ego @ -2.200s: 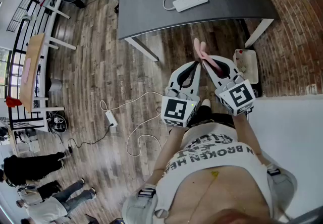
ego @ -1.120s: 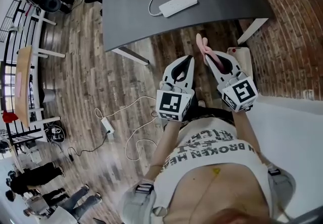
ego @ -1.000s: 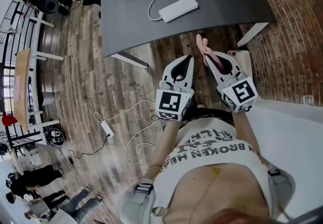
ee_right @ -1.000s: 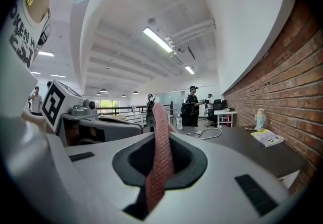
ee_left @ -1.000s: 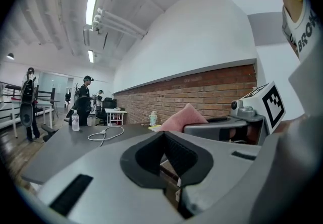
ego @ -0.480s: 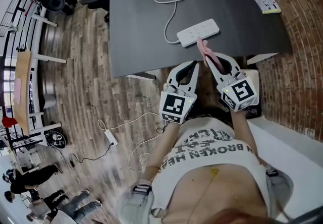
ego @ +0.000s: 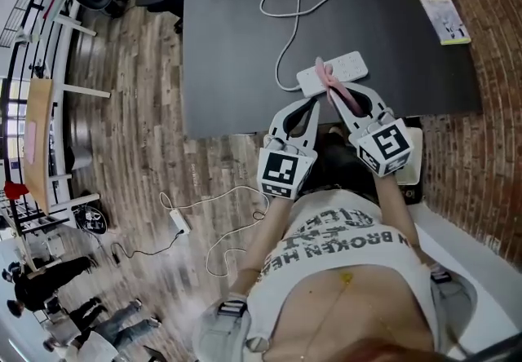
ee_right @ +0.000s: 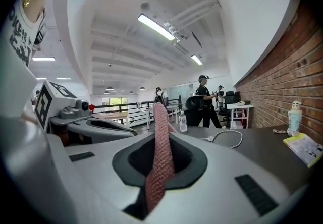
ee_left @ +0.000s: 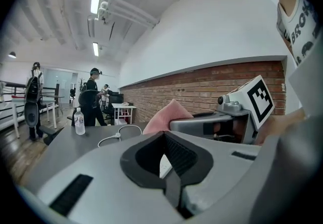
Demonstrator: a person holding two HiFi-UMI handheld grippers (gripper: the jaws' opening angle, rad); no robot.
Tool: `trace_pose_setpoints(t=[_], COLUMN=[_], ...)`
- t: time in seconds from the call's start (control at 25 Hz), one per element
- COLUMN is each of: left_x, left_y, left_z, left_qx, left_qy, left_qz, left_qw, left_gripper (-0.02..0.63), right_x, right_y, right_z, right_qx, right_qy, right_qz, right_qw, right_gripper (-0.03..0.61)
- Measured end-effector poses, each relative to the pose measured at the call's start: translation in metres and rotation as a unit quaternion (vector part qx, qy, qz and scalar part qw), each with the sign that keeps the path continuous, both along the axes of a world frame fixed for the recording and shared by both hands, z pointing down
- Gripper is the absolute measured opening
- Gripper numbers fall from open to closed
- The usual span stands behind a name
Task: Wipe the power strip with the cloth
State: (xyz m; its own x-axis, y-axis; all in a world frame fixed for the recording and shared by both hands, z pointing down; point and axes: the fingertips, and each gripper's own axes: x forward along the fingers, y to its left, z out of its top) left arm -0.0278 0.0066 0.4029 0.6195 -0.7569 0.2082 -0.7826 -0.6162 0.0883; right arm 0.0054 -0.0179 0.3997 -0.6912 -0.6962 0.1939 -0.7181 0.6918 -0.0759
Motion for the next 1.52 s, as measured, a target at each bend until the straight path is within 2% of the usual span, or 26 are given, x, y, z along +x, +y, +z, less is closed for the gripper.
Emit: trace_pose_setpoints(t=[0.32, 0.72, 0.92, 1.2, 1.44, 1.52], left_x=[0.017, 0.014, 0.014, 0.003, -0.016, -0.022], left_y=[-0.062, -0.09, -0.097, -0.105, -0.11, -0.11], left_z=[-0.011, 0.003, 0.013, 0.036, 0.08, 0.103], left_qx=[-0.001, -0.009, -0.011, -0.03, -0.071, -0.093], left_qy=[-0.002, -0.015, -0.015, -0.012, -0.021, -0.03], left_qz=[-0.041, -0.092, -0.085, -0.057, -0.035, -0.026], left_qw=[0.9992, 0.9956, 0.9962, 0.9979, 0.9966, 0.9949], left_gripper=[0.008, 0.008, 0.008, 0.008, 0.014, 0.038], right_x=[0.008, 0.008, 0.008, -0.008, -0.026, -0.031], right_y=[-0.06, -0.086, -0.094, -0.102, -0.11, -0.111], right_z=[-0.007, 0.011, 0.02, 0.044, 0.078, 0.091], right_qx=[0.002, -0.015, -0.023, -0.042, -0.08, -0.092], right_qy=[0.026, 0.027, 0.029, 0.058, 0.084, 0.095], right_qz=[-0.065, -0.119, -0.119, -0.113, -0.108, -0.105], right_qw=[0.998, 0.992, 0.992, 0.991, 0.987, 0.986], right_gripper=[0.017, 0.017, 0.017, 0.017, 0.017, 0.017])
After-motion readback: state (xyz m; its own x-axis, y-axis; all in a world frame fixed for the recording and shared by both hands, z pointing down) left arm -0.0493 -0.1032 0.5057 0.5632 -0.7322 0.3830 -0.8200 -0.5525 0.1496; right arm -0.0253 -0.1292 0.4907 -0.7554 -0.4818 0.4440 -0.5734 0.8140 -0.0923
